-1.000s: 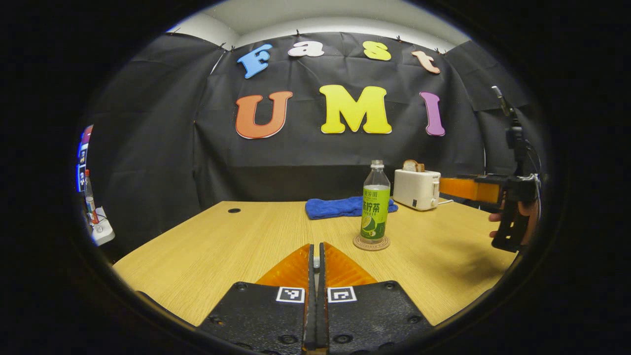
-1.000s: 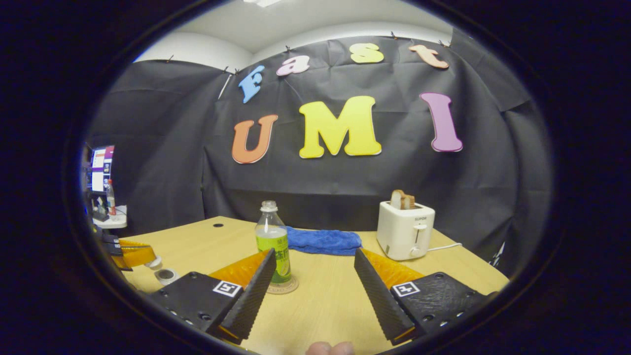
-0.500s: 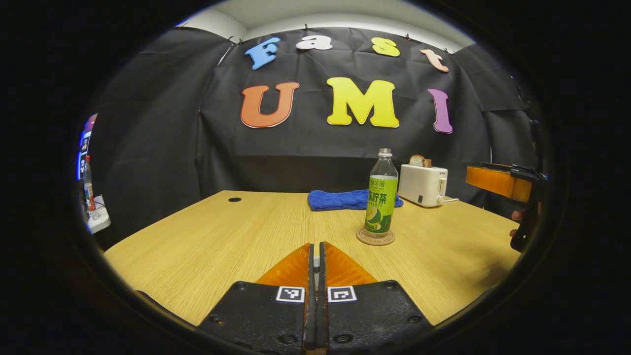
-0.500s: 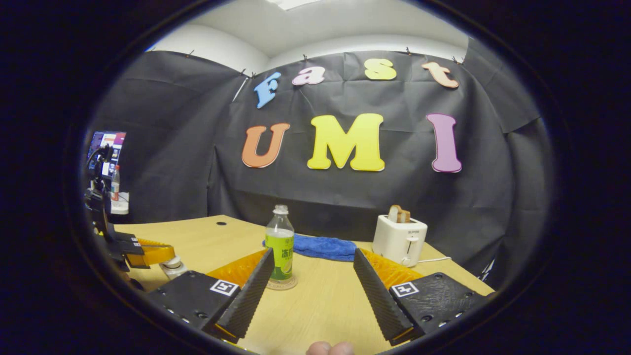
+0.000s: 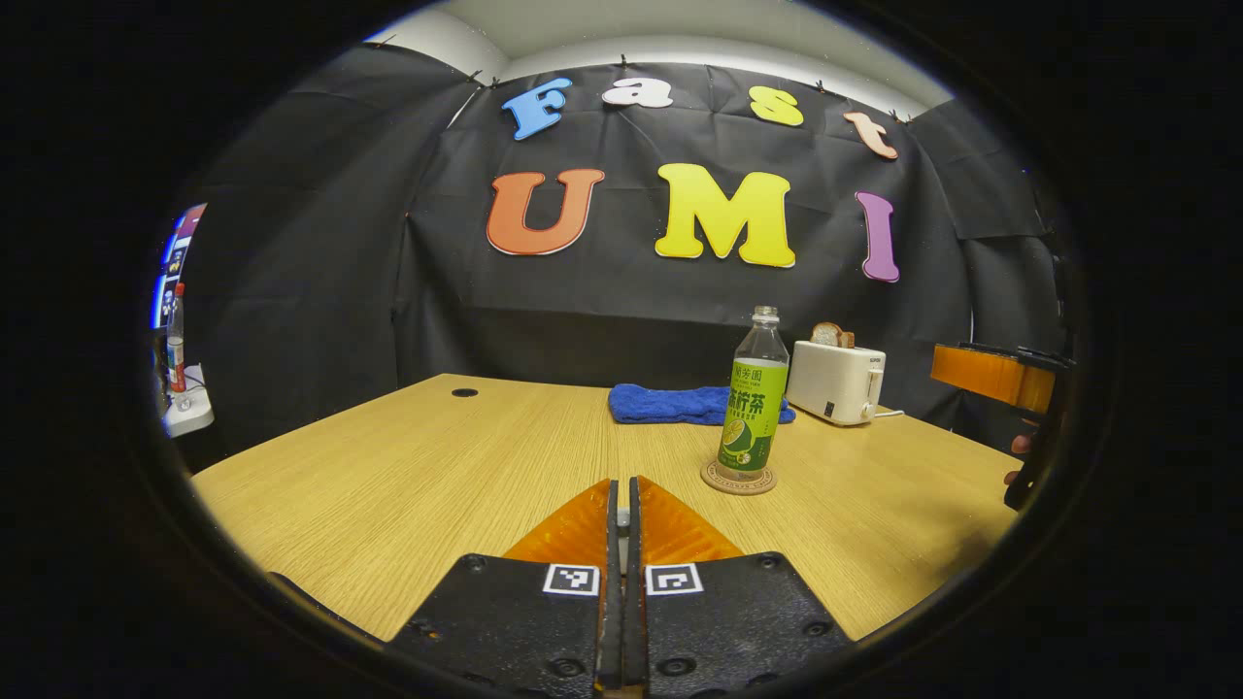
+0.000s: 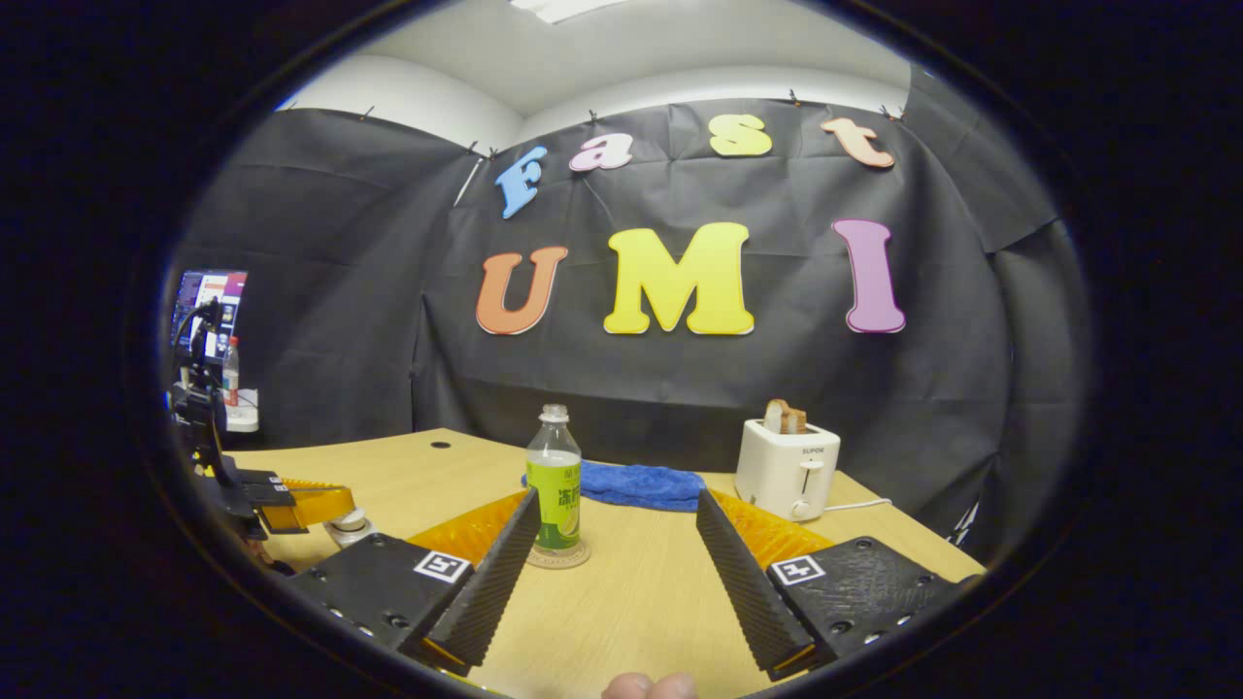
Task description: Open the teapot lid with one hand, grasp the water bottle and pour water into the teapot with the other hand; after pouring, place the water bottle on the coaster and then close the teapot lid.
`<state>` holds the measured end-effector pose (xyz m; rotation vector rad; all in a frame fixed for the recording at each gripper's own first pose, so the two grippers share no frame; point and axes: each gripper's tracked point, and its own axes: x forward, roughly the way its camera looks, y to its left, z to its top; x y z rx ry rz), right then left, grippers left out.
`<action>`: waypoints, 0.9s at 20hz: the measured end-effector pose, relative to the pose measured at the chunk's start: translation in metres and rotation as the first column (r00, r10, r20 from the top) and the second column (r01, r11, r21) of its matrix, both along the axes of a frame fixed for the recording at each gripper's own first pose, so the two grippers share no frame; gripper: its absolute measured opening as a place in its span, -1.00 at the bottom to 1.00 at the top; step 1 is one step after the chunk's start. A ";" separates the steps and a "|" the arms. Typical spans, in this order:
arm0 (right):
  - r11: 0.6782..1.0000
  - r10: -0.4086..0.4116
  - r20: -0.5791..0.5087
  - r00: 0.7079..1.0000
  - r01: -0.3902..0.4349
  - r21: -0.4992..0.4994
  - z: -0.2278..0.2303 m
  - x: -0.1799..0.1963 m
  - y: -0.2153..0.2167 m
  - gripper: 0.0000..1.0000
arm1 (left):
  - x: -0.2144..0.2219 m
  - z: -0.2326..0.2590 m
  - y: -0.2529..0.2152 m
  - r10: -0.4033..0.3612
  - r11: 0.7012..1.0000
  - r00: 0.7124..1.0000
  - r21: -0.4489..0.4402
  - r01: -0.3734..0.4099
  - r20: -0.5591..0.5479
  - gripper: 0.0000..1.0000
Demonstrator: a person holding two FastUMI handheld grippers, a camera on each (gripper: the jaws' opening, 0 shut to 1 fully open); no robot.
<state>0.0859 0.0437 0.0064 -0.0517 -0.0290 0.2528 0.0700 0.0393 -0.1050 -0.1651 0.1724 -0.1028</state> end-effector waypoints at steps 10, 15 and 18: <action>1.000 0.018 -0.007 1.000 -0.018 0.002 -0.006 0.000 0.003 0.92 | -0.002 -0.001 -0.002 0.004 1.000 1.000 0.019 -0.004 0.007 -0.92; 1.000 0.030 -0.016 0.999 -0.030 0.008 -0.010 -0.001 0.005 0.92 | -0.002 -0.010 -0.001 0.015 0.998 1.000 0.067 -0.014 -0.009 -0.93; 1.000 0.020 -0.021 1.000 -0.020 0.013 -0.012 -0.001 0.001 0.92 | -0.002 -0.007 0.001 0.029 0.996 1.000 0.079 -0.029 -0.002 -0.75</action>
